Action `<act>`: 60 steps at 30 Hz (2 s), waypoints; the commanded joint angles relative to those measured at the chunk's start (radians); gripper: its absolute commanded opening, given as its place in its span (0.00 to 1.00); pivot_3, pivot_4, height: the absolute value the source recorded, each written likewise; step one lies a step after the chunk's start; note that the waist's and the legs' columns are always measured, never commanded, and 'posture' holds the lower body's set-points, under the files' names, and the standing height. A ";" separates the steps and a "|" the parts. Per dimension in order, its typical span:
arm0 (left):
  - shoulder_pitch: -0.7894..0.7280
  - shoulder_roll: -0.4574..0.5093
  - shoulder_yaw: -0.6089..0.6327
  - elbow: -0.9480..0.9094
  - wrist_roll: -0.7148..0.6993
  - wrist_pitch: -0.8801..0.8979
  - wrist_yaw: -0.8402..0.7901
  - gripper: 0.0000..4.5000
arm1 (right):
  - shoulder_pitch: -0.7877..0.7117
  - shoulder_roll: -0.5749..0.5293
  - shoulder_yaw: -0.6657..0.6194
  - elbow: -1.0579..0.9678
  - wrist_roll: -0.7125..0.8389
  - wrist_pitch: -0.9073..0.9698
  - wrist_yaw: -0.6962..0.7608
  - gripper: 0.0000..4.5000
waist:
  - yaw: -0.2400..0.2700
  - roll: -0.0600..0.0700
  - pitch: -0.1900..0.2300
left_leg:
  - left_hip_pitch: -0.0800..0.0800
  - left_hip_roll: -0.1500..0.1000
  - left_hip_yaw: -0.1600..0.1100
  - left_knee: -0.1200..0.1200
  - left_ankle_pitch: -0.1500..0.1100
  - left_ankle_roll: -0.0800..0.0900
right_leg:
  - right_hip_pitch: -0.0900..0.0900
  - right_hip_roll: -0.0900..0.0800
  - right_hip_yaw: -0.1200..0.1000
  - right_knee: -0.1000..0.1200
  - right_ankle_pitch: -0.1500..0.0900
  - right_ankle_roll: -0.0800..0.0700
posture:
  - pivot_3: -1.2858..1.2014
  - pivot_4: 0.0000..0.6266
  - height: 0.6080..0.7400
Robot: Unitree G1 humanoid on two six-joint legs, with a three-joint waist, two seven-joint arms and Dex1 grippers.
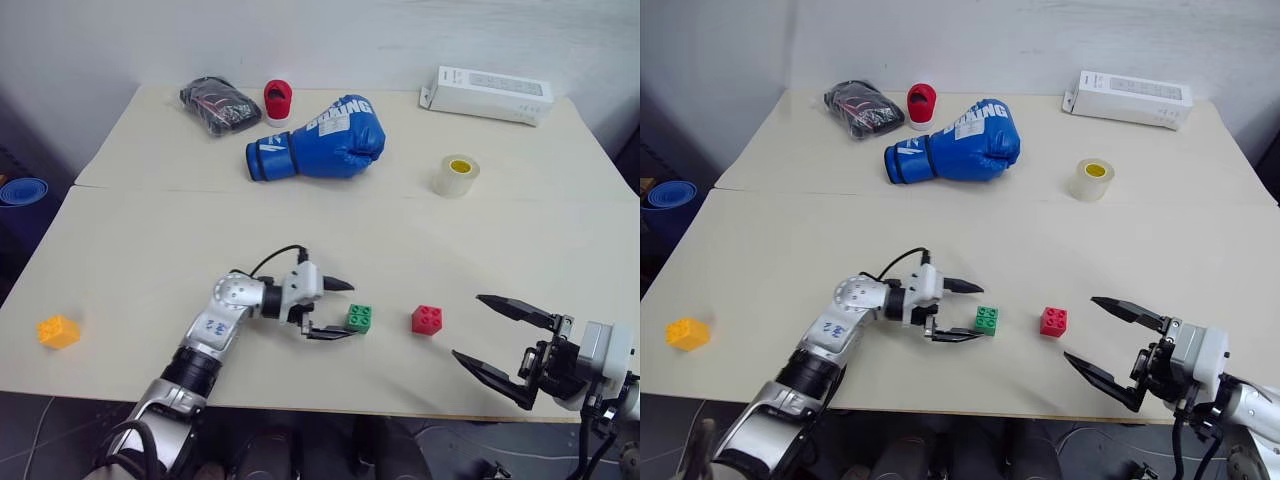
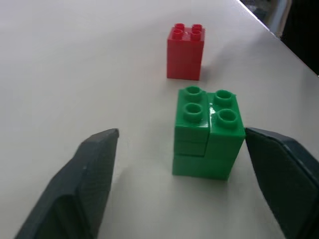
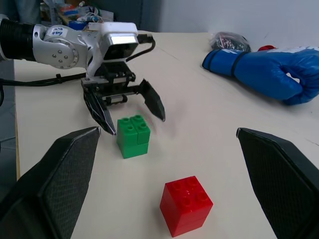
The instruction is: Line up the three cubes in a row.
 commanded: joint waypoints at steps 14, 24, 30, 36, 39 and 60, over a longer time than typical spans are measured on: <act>0.746 0.037 0.806 -0.484 -0.241 -0.012 0.491 0.99 | -0.144 0.009 0.070 0.030 0.067 -0.014 0.161 1.00 | 0.002 0.001 0.001 | 0.000 0.001 -0.002 0.000 -0.003 0.000 | 0.001 -0.002 0.000 -0.006 0.000 0.000 | 0.52 0.24 1.00; 0.942 -0.198 1.010 -0.473 -0.338 -0.034 0.760 0.99 | -0.156 0.023 0.134 -0.006 0.059 -0.002 0.151 1.00 | -0.002 -0.002 -0.001 | 0.000 0.002 -0.002 -0.001 -0.007 0.001 | 0.001 -0.001 0.000 -0.007 0.000 -0.001 | 0.52 0.24 1.00; 0.983 -0.222 1.046 -0.359 -0.356 -0.063 0.767 0.99 | -0.175 0.039 0.138 0.020 0.061 -0.040 0.186 1.00 | 0.004 -0.009 -0.004 | 0.000 0.002 0.000 0.000 -0.011 0.009 | 0.001 -0.001 0.001 -0.008 -0.001 -0.001 | 0.52 0.24 1.00; 0.949 -0.231 1.024 -0.381 -0.382 -0.066 0.787 0.99 | -0.173 0.054 0.136 0.046 0.051 -0.068 0.191 1.00 | 0.011 -0.011 -0.006 | 0.000 0.002 -0.001 0.000 -0.012 0.009 | 0.001 -0.002 0.001 -0.009 -0.001 -0.001 | 0.52 0.24 1.00; 0.884 -0.222 0.992 -0.408 -0.340 -0.057 0.861 0.99 | -0.164 0.068 0.136 0.054 0.043 -0.069 0.169 1.00 | 0.010 -0.011 -0.006 | 0.000 0.002 -0.001 0.000 -0.013 0.009 | 0.001 -0.001 0.001 -0.009 -0.001 -0.001 | 0.52 0.24 1.00; 0.616 -0.150 0.937 -0.276 -0.266 0.048 1.094 0.40 | -0.102 0.155 0.168 0.173 -0.028 -0.222 0.190 1.00 | 0.003 -0.008 -0.009 | 0.002 0.002 0.001 0.000 -0.007 0.000 | 0.001 -0.001 0.002 -0.005 0.000 -0.001 | 0.52 0.24 1.00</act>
